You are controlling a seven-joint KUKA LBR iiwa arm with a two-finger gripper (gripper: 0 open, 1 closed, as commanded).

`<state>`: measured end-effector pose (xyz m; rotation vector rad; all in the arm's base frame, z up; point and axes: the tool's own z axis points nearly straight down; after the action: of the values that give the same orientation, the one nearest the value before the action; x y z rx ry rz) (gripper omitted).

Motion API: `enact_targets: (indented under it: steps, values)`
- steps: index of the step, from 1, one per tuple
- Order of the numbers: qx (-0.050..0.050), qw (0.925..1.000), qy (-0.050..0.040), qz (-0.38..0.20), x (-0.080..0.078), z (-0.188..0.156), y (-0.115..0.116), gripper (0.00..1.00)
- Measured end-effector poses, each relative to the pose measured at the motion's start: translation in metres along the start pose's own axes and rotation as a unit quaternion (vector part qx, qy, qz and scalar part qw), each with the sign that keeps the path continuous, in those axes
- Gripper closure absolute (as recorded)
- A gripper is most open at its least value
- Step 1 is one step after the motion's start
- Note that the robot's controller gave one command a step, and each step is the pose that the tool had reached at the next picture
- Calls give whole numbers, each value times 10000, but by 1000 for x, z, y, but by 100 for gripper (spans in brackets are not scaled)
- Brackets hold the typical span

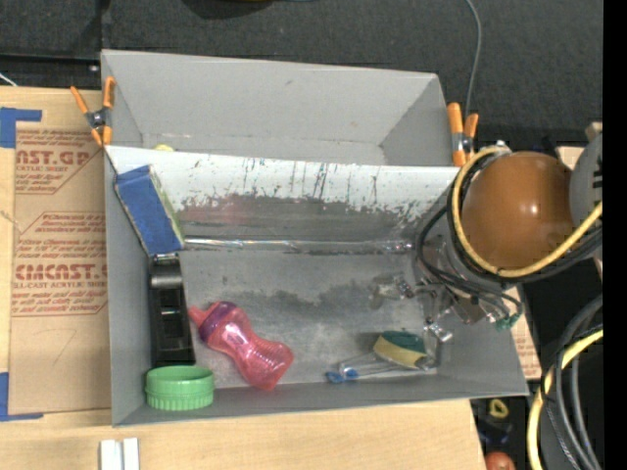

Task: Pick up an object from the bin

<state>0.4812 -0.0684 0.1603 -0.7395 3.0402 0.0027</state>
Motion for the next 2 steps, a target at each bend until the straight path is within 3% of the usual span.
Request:
enact_targets:
  steps: [1,2]
  values:
    - [15,9607,29,2777,30,58,-69,0]
    - [19,9977,-59,670,10,89,-33,0]
